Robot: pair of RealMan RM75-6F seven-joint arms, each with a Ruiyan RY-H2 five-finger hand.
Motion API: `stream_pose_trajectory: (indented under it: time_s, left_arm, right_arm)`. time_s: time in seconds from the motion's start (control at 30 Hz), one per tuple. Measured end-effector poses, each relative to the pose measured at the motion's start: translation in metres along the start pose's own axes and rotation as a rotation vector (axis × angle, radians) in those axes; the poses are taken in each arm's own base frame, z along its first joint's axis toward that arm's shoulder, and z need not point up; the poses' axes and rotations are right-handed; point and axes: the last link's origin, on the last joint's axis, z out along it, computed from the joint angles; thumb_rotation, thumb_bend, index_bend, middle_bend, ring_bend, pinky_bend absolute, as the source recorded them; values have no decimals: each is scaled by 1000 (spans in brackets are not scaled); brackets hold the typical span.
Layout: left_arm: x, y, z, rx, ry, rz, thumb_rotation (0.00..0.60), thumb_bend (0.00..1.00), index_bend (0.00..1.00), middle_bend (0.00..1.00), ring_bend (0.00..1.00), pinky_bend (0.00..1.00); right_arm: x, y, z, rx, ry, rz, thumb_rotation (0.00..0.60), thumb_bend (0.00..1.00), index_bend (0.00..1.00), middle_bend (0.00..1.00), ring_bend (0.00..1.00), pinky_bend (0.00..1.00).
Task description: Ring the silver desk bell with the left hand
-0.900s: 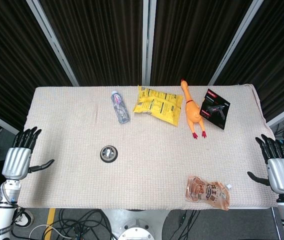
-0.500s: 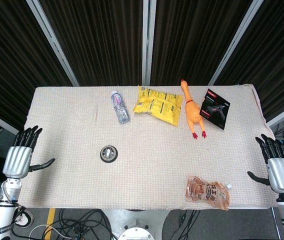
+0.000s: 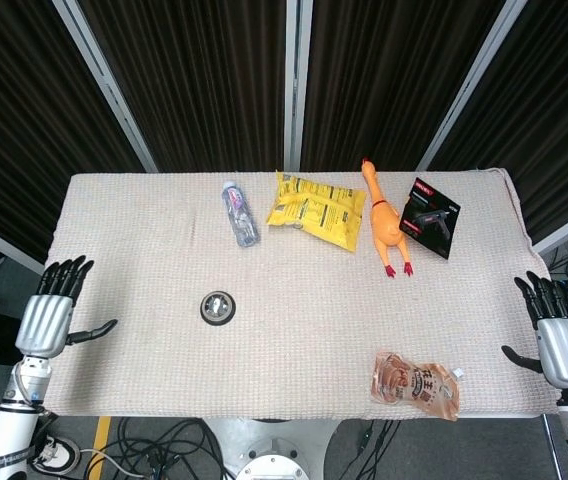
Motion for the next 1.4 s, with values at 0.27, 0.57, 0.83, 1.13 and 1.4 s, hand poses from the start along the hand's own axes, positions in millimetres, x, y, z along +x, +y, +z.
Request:
stream_pose_trajectory:
  time_s: [0.27,0.57,0.83,1.13,1.4]
  left_arm:
    - [-9,14,8,-40,-24,-31,60,0,30,0,0,0]
    - [-38,70,36,-179,-93,-109,62,0,31,0,0,0]
    - [-79,120,61,-283,-186,-126,81,0,31,0,0,0]
    - [-113,160,81,-351,-269,-126,115,0,30,0,0,0]
    - [-132,164,86,-338,-306,-133,120,0,30,0,0,0]
  right_arm:
    - [0,1,-1,-11,-12,-3,600,0,0,0,0,0]
    - [7,0,0,-12,5,7,600,0,0,0,0,0]
    - [10,3,2,-19,11,26,600,0,0,0,0,0]
    - [10,8,2,-26,14,47,600,0,0,0,0,0]
    - [11,12,2,-34,18,51,600,0,0,0,0,0]
